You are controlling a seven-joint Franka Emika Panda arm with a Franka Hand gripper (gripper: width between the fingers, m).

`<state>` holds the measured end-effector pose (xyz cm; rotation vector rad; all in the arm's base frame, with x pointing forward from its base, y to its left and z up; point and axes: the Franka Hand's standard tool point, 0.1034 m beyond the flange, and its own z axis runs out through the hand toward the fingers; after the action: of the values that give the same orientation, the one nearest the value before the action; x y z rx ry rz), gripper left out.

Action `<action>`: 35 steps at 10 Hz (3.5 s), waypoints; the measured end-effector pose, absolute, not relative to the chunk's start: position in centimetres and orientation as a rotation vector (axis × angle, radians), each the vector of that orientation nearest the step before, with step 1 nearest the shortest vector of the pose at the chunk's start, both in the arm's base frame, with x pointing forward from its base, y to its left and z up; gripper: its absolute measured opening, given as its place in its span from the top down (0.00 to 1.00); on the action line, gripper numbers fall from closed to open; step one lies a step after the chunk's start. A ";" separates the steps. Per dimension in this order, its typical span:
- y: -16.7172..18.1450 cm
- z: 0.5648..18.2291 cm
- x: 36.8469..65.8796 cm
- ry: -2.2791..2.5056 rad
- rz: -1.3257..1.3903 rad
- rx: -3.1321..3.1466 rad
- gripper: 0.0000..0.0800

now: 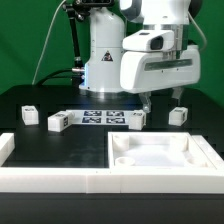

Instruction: Assemble one leg

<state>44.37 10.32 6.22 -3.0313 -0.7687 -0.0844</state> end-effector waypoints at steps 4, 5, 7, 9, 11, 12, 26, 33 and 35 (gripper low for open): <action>10.6 5.9 44.1 -0.282 -0.060 -3.077 0.19; 10.6 5.8 44.0 -0.099 -0.057 -3.077 0.19; 10.7 5.3 42.1 0.334 -0.043 -3.032 0.19; 11.5 4.6 39.8 0.485 -0.016 -3.002 0.19; 12.0 4.4 39.2 0.503 0.000 -2.993 0.19; 12.0 4.4 39.3 0.497 -0.001 -2.993 0.19; 13.4 2.9 34.6 0.463 0.516 -2.951 0.19; 14.3 3.0 34.0 0.411 1.316 -2.626 0.19; 15.3 2.5 34.4 0.430 1.355 -2.615 0.19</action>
Offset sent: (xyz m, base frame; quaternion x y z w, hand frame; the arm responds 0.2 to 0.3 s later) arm 0.0000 0.0000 0.0000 0.0000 0.0000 0.1593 0.9872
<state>34.37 15.31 2.46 -2.6150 0.4302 1.3550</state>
